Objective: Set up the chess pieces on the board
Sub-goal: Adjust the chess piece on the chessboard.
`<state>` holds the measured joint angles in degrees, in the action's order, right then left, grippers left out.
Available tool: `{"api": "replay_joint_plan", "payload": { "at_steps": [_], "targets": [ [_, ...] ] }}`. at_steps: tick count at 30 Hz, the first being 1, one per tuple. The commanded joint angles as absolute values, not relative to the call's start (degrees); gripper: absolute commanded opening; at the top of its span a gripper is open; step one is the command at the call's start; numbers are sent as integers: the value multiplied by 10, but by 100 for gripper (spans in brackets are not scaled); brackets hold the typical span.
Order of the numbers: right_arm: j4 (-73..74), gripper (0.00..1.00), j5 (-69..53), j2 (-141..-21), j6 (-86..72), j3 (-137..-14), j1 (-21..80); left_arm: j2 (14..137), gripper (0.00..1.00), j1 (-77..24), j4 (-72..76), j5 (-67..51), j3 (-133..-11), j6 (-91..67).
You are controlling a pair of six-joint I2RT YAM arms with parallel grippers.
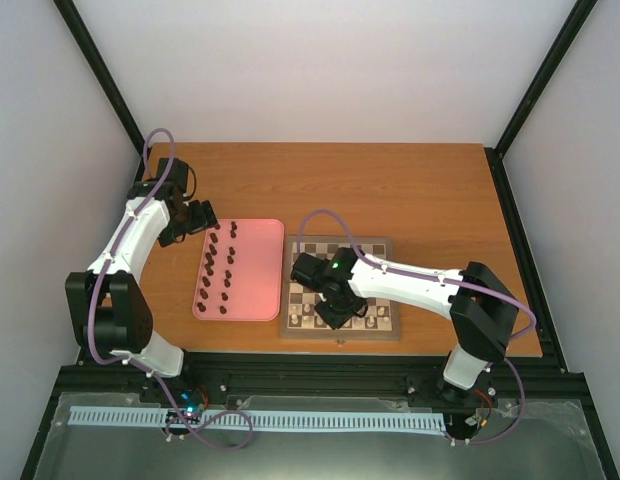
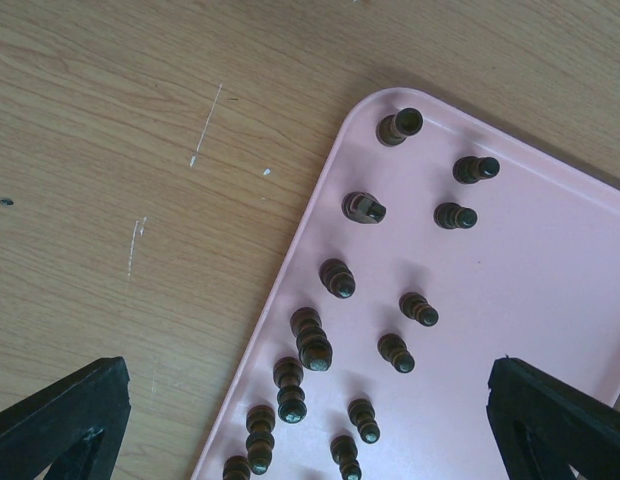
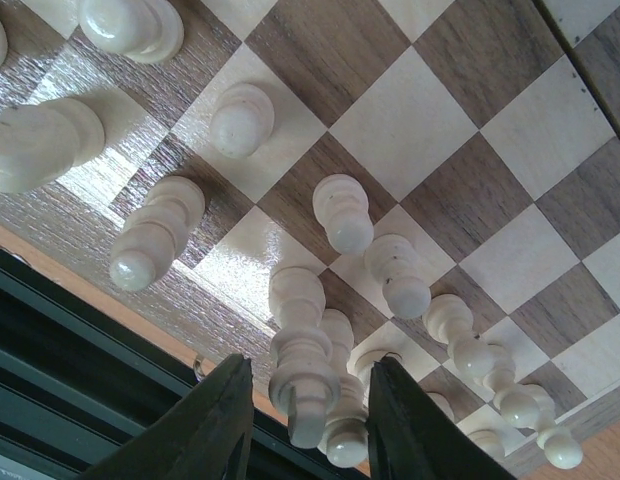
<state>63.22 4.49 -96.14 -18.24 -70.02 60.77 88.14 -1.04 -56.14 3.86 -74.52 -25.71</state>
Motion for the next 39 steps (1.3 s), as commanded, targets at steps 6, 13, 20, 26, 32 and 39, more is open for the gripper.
{"api": "replay_joint_plan", "payload": {
  "at_steps": [6,13,20,26,32,39],
  "targets": [
    [633,34,60,-973,-174,-716,606,895,100,-12,-557,42,-769,-252],
    [630,34,71,-971,-168,-724,606,900,100,-12,-559,43,-775,-252],
    [628,33,63,-970,-159,-723,606,902,100,-12,-560,47,-777,-251],
    [624,26,53,-964,-153,-721,606,903,100,-12,-560,48,-775,-252],
    [623,21,50,-963,-151,-721,606,903,100,-12,-561,48,-775,-252],
    [616,19,38,-950,-142,-725,607,904,100,-12,-560,48,-776,-251]
  ]
}}
